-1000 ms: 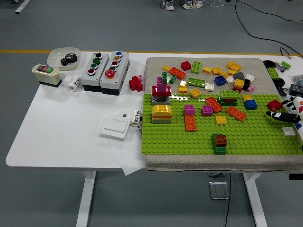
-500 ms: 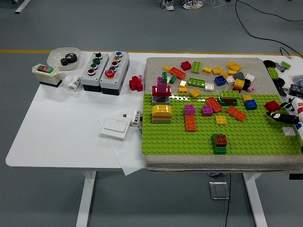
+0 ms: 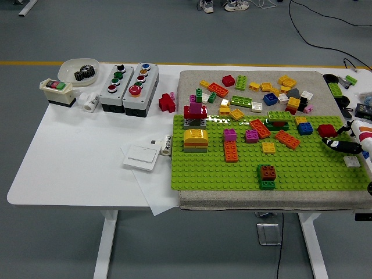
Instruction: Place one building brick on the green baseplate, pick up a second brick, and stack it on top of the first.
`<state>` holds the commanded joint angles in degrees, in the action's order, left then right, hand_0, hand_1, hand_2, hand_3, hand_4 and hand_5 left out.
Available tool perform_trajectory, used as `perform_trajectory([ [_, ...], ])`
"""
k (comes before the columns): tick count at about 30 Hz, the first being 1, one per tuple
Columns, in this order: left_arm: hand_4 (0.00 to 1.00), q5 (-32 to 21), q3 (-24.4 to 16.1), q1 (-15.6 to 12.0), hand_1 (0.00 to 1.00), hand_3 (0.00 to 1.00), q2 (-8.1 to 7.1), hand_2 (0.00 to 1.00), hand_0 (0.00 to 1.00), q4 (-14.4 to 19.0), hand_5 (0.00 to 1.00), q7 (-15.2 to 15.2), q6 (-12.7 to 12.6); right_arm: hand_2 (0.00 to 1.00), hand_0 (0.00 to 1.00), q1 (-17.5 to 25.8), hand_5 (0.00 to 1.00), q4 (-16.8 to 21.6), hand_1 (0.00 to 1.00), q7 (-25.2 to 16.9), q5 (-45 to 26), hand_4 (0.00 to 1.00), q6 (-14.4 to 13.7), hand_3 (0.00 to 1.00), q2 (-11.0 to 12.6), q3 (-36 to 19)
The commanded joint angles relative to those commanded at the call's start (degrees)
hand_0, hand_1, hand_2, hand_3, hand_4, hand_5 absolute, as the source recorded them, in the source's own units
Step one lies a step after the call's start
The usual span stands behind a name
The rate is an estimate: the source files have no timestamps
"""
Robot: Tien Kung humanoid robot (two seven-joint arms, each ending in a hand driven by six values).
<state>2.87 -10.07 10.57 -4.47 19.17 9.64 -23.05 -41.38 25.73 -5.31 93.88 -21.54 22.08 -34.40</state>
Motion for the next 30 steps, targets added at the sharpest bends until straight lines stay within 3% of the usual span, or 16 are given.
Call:
perform_trajectory([
  [9,0.659,-0.12,0.04,-0.17,0.762,0.595,0.03,0.755,0.784,-0.06,0.674,-0.04,0.01,0.626,0.526,0.73,0.723,2.35,0.567,0.06,1.78,0.868,-0.50,0.569,1.15,0.36],
  [20,0.659,0.58,-0.35,-0.86,0.760,0.595,0.09,0.755,0.784,-0.19,0.673,0.24,0.06,0.605,0.495,2.78,0.714,9.73,0.544,-0.03,4.86,0.856,-0.36,0.558,3.18,1.06],
  [30,0.659,1.49,-0.82,-1.16,0.759,0.595,0.04,0.754,0.783,-0.18,0.675,0.60,0.05,0.578,0.432,3.00,0.689,10.83,0.516,2.85,6.77,0.839,-6.02,0.543,3.55,-0.35],
])
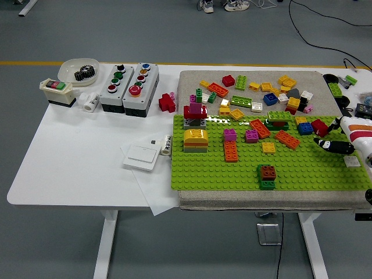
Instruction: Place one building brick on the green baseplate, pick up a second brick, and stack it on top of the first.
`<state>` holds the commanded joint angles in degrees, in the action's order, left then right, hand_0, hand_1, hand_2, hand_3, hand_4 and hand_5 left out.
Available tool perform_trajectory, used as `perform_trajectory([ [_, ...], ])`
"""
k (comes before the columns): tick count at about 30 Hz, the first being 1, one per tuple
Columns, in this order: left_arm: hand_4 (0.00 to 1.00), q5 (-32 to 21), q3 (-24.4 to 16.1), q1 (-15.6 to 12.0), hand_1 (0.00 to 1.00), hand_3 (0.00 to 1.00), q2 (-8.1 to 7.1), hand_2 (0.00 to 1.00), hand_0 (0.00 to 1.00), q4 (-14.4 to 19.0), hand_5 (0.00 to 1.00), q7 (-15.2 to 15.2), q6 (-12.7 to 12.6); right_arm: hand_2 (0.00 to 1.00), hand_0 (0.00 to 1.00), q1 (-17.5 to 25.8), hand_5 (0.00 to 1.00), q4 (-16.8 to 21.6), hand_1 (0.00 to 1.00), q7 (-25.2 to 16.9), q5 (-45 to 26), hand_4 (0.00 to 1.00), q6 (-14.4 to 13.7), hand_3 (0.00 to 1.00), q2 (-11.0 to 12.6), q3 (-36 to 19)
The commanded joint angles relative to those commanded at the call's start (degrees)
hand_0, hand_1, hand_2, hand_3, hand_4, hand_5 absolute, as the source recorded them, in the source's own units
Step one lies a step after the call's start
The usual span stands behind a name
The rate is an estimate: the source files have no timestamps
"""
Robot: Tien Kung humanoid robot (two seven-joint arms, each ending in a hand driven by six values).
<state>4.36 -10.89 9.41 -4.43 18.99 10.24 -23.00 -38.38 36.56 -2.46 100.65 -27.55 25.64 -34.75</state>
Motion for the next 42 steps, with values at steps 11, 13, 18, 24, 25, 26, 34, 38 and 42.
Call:
perform_trajectory([
  [11,0.660,0.31,-0.17,0.06,0.759,0.595,-0.06,0.753,0.782,0.12,0.676,0.16,-0.02,0.694,0.636,-2.57,0.671,-6.81,0.632,-1.55,-6.10,0.859,0.46,0.635,-3.33,1.04],
  [13,0.660,0.18,-0.09,0.13,0.759,0.595,-0.06,0.753,0.782,0.14,0.676,0.11,-0.02,0.694,0.636,-3.03,0.671,-8.00,0.632,-1.98,-7.07,0.859,1.21,0.635,-4.03,1.33],
  [18,0.660,-0.28,0.15,0.40,0.758,0.595,-0.08,0.753,0.782,0.19,0.676,-0.07,-0.06,0.727,0.690,-4.05,0.666,-10.88,0.674,-2.71,-7.81,0.866,2.66,0.667,-6.03,1.36],
  [24,0.660,-0.84,0.46,0.68,0.758,0.596,-0.13,0.753,0.782,0.25,0.676,-0.32,-0.08,0.740,0.692,-4.38,0.657,-12.58,0.678,-2.60,-7.80,0.870,2.07,0.686,-7.19,0.54],
  [25,0.660,-0.85,0.47,0.71,0.758,0.596,-0.13,0.753,0.782,0.25,0.676,-0.32,-0.08,0.740,0.692,-4.40,0.657,-12.70,0.678,-2.62,-7.80,0.870,1.97,0.686,-7.27,0.52],
  [26,0.660,-0.88,0.49,0.76,0.758,0.596,-0.14,0.753,0.782,0.26,0.676,-0.33,-0.08,0.740,0.692,-4.43,0.657,-12.91,0.678,-2.62,-7.78,0.870,1.83,0.686,-7.40,0.47],
  [34,0.660,-0.84,0.48,0.88,0.758,0.596,-0.14,0.753,0.781,0.28,0.676,-0.30,-0.07,0.739,0.692,-4.56,0.652,-13.16,0.679,-2.59,-7.74,0.871,0.71,0.692,-7.66,0.21],
  [38,0.660,-0.72,0.45,0.96,0.758,0.596,-0.17,0.753,0.782,0.30,0.676,-0.23,-0.07,0.737,0.686,-4.86,0.635,-13.87,0.672,-2.54,-8.26,0.878,0.80,0.700,-8.03,-0.05],
  [42,0.660,-0.58,0.40,1.11,0.758,0.596,-0.20,0.753,0.782,0.34,0.676,-0.16,-0.10,0.741,0.691,-5.40,0.642,-15.17,0.674,-2.45,-8.95,0.895,1.15,0.718,-8.74,-0.13],
])
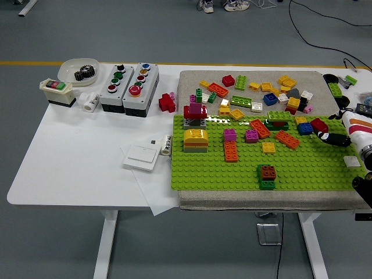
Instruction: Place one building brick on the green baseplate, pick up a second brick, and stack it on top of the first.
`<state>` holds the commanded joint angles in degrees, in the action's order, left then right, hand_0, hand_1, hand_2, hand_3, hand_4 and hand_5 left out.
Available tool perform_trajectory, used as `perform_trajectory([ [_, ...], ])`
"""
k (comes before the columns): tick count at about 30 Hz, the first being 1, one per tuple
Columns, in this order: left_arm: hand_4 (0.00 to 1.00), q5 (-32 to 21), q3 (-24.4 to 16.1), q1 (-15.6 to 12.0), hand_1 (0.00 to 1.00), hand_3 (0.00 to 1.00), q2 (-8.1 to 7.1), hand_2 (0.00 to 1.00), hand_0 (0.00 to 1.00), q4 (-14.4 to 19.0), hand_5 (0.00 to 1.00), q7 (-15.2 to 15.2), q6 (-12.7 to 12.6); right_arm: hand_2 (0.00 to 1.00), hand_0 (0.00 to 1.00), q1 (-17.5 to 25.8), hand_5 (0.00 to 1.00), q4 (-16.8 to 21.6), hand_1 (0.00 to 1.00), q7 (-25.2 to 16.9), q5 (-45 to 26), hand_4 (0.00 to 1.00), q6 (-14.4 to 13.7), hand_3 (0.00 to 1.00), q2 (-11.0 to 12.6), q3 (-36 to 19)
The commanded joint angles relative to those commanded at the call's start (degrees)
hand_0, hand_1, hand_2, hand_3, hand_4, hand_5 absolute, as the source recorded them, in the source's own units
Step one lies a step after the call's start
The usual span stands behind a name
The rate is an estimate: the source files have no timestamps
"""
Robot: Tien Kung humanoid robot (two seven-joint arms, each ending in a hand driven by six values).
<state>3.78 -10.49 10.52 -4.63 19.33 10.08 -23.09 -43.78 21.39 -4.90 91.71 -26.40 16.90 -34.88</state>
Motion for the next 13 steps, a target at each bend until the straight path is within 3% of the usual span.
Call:
perform_trajectory([
  [13,0.660,0.43,-0.20,0.68,0.760,0.597,-0.07,0.753,0.783,0.11,0.676,0.19,-0.07,0.754,0.708,-1.27,0.649,-3.94,0.698,-0.57,-3.09,0.912,2.66,0.747,-1.43,1.11],
])
